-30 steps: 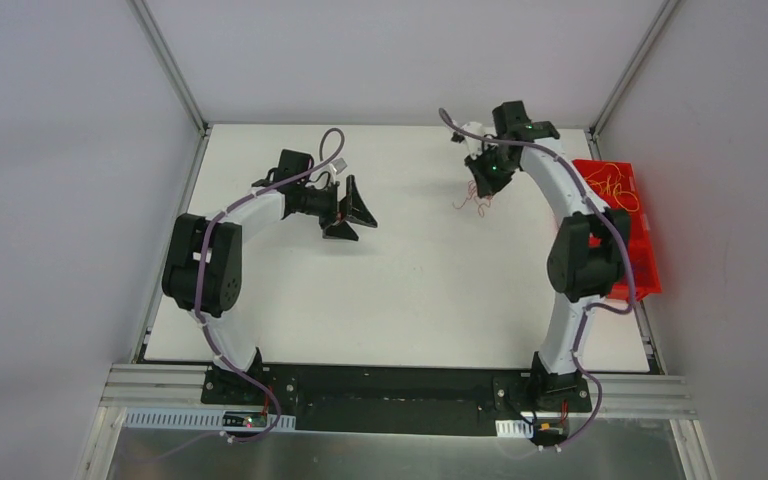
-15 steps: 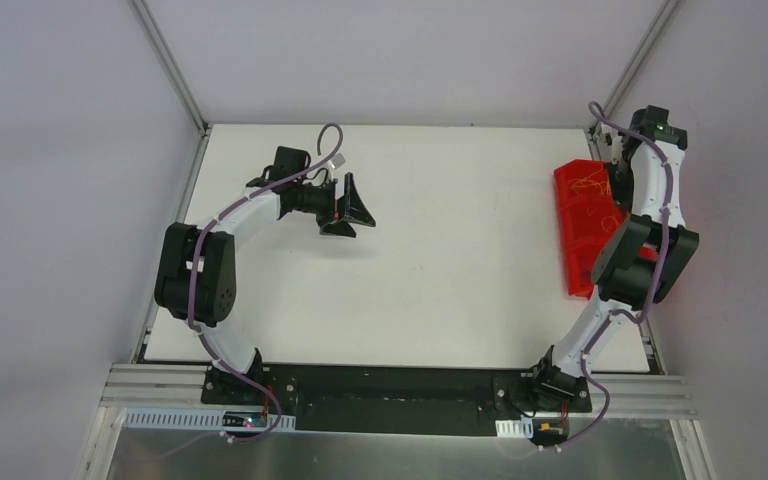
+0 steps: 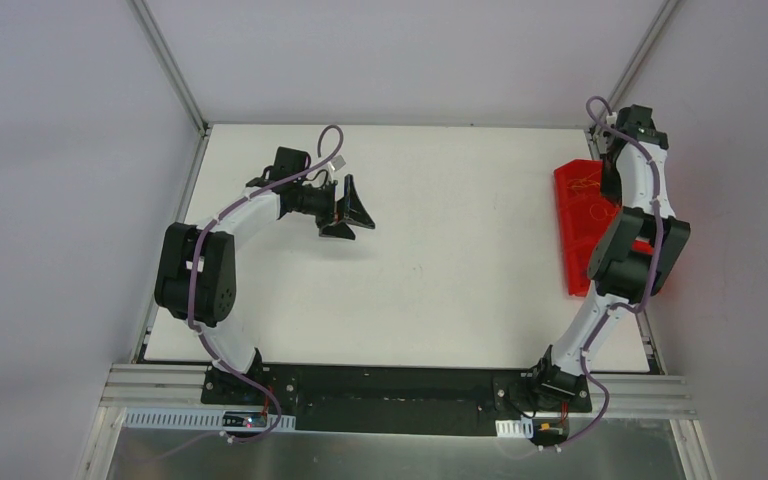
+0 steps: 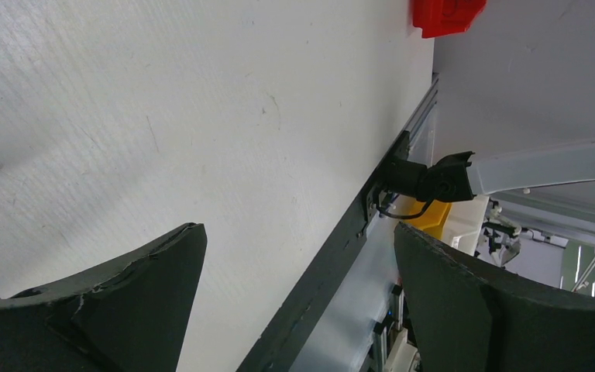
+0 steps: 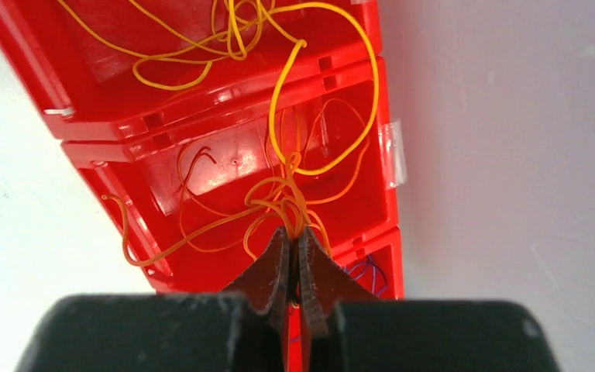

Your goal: Untangle the cables

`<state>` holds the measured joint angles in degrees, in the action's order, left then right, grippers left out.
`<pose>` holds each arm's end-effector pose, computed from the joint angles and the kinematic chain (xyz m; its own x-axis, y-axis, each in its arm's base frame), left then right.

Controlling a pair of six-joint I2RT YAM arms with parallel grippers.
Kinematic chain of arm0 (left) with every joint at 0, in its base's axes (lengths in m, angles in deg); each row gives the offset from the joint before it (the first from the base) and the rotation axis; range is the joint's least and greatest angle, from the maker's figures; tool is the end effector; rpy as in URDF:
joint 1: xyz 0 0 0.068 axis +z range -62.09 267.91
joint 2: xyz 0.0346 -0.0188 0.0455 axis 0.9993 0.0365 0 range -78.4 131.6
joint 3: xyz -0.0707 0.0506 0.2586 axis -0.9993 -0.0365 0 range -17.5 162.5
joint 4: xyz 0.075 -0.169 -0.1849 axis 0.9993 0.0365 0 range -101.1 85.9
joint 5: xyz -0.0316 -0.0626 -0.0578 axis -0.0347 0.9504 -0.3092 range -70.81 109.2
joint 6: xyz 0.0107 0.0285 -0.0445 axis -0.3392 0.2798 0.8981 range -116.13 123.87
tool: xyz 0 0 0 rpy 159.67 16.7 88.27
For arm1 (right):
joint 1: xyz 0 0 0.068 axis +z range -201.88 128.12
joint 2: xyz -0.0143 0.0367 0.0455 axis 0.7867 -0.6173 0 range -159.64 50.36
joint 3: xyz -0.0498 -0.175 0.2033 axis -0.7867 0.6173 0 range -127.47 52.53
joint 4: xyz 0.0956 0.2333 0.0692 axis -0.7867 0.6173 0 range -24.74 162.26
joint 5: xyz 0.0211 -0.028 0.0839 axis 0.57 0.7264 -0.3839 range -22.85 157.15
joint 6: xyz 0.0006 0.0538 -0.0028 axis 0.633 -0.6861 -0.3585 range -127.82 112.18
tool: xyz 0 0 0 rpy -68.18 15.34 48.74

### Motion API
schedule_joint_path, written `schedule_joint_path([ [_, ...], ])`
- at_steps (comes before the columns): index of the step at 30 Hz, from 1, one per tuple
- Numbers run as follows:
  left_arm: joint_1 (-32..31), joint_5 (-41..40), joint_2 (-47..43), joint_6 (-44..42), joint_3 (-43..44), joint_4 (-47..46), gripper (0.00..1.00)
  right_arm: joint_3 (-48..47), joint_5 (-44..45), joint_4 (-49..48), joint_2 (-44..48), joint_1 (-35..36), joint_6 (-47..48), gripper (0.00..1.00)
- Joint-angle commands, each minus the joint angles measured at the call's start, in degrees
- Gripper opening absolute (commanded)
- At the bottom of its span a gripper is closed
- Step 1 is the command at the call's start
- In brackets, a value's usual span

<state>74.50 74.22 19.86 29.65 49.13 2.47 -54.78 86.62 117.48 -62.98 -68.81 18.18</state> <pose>0.3479 -0.1129 0.2305 -0.9235 -0.0361 -0.3819 0.3255 0.4530 -0.8300 0.4090 -0.1369 0.2984 -0.9251 -0.1505 -0.3487 0.0409 0.8734 -0.4853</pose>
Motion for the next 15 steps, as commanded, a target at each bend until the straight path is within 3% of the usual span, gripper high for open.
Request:
schedule_joint_path([
  [1, 0.5, 1.3, 0.5, -3.4, 2.2, 2.7, 0.95, 6.7, 5.7, -9.5, 2.0, 0.5, -3.1, 0.00],
  [10, 0.7, 2.2, 2.6, -5.3, 4.4, 7.1, 0.95, 18.8, 11.0, -19.8, 6.4, 0.3, 1.1, 0.00],
  [15, 0.7, 2.1, 3.3, -5.4, 5.4, 8.2, 0.95, 19.9, 12.0, -21.6, 5.7, 0.2, -0.5, 0.00],
])
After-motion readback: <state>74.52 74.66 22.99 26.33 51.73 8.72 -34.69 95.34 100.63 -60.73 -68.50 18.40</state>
